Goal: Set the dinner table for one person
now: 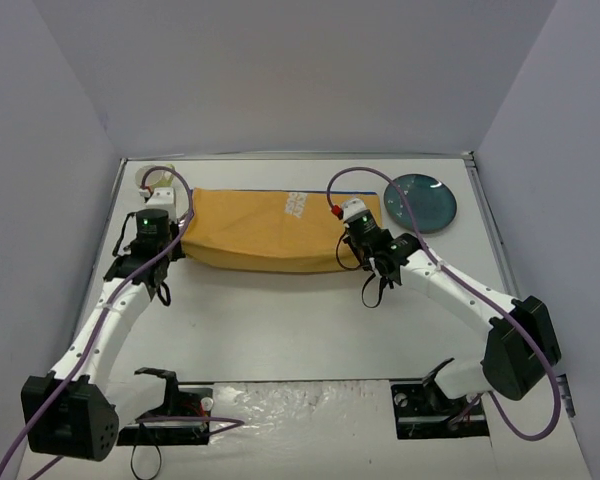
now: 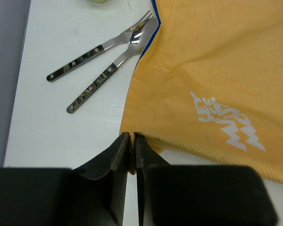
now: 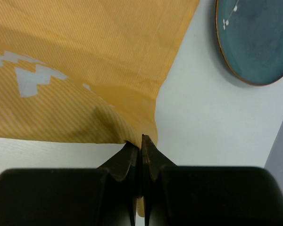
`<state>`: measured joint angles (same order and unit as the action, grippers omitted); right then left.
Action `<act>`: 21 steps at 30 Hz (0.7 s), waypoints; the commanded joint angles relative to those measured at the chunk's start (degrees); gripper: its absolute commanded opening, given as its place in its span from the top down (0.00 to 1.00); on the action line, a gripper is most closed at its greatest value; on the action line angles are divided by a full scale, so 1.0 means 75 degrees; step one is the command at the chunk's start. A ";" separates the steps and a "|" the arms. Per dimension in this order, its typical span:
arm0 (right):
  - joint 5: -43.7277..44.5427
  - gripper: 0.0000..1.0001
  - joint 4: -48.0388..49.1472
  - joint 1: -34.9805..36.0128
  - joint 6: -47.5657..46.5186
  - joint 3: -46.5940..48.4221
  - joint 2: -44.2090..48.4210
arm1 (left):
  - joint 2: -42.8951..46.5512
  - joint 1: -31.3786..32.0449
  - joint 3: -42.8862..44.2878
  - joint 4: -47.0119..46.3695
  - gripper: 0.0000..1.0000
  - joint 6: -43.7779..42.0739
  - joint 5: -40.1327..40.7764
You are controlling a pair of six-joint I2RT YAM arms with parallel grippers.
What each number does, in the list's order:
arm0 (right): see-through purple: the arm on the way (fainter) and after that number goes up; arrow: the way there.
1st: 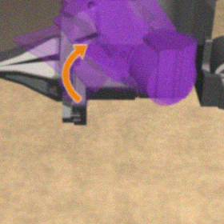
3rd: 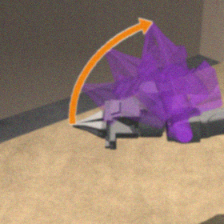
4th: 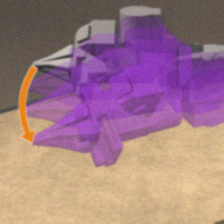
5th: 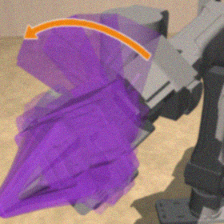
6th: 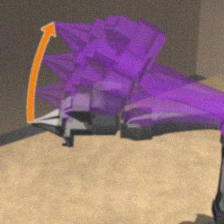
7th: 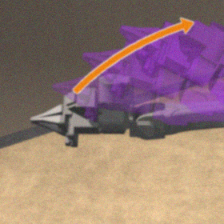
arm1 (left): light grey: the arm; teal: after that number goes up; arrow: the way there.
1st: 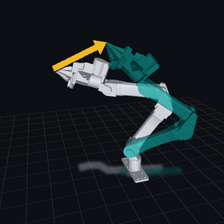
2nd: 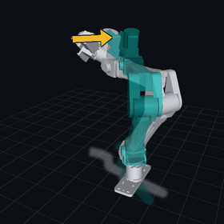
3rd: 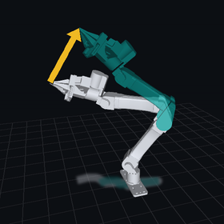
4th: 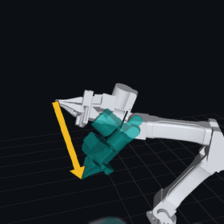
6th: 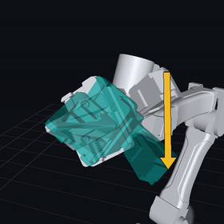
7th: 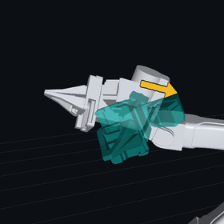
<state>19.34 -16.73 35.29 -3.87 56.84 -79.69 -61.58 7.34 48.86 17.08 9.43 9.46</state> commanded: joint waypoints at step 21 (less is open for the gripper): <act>-0.2239 0.33 -0.2389 -0.0827 0.1893 0.1853 0.0215 | 0.1336 0.0006 0.0717 0.2748 0.20 0.1965 -0.0221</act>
<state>10.25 -32.98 33.48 9.42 66.73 -81.64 -48.29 7.38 49.30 40.35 24.92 12.36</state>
